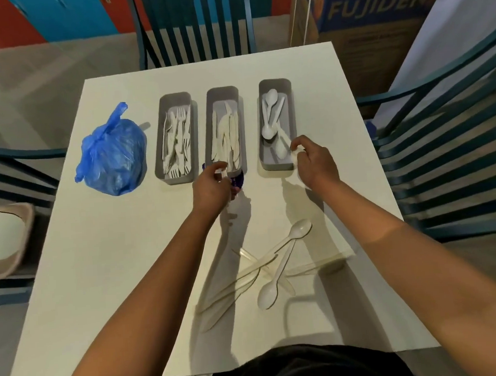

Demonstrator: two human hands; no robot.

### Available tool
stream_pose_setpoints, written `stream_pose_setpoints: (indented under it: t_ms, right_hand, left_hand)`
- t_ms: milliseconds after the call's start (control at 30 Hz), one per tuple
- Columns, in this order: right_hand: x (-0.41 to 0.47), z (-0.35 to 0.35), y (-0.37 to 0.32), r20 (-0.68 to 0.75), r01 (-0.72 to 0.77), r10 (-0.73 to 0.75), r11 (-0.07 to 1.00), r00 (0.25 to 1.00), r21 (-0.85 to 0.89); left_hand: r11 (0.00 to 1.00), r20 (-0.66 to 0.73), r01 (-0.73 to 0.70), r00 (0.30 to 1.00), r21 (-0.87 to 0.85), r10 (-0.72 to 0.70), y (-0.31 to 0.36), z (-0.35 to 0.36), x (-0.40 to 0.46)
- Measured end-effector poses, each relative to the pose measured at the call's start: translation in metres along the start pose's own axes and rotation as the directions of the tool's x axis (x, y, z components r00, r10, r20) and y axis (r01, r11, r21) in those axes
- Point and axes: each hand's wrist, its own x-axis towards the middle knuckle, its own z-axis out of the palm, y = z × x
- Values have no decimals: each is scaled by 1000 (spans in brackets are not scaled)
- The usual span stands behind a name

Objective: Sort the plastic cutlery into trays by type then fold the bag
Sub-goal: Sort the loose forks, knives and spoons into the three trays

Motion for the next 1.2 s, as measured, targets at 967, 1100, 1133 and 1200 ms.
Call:
stream_pose_setpoints:
  t_ms: [967, 1100, 1133, 1200]
  right_hand:
    - [67, 6, -11, 14, 3, 2, 945, 1000, -327]
    - [38, 1, 3, 127, 120, -92, 963, 988, -242]
    - [30, 2, 7, 178, 150, -110, 960, 978, -236]
    - [13, 4, 17, 260, 183, -117, 952, 958, -245]
  left_hand:
    - [939, 77, -131, 991, 319, 112, 27, 2, 68]
    - [949, 108, -151, 986, 276, 126, 12, 8, 31]
    - [952, 127, -144, 985, 268, 113, 8, 9, 24]
    - [950, 167, -127, 983, 286, 81, -2, 10, 8]
